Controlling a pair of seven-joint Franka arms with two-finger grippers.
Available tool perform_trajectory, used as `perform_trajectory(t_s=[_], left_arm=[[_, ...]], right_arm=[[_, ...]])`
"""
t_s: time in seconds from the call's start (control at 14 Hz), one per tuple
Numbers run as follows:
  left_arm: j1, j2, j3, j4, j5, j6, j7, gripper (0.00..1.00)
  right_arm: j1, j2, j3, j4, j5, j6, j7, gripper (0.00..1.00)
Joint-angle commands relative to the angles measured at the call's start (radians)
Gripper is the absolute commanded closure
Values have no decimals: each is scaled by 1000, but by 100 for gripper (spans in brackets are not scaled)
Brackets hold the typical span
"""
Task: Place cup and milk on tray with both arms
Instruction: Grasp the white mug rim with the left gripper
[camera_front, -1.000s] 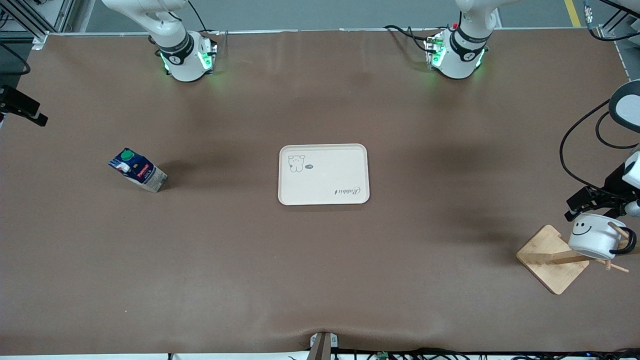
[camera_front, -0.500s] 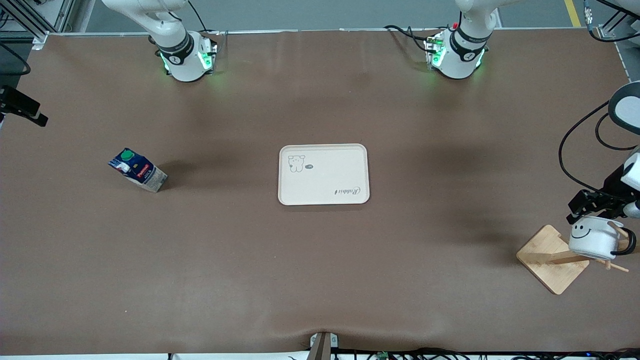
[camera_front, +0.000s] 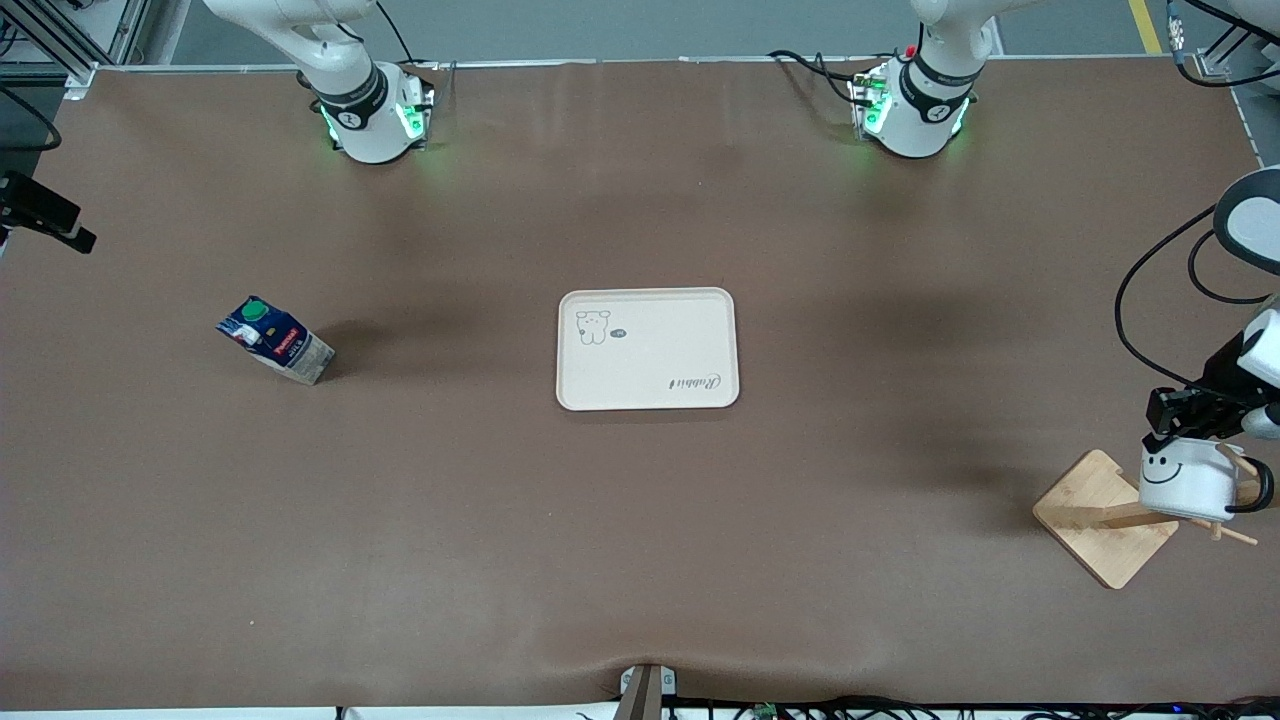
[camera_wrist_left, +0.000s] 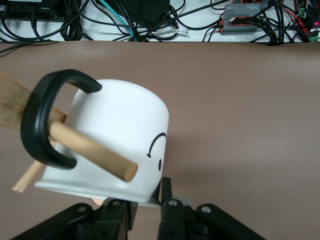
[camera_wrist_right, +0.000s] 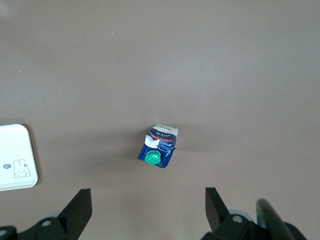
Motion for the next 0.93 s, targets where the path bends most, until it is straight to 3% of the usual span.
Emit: perform_trajectory(t_s=[0.0, 0.86], left_arm=[[0, 9, -2, 18, 15, -1, 12, 97], [-23, -24, -25, 22, 55, -78, -2, 100]], right_arm=[[-16, 9, 7, 18, 7, -9, -2, 0], [-17, 8, 7, 18, 7, -10, -1, 0]])
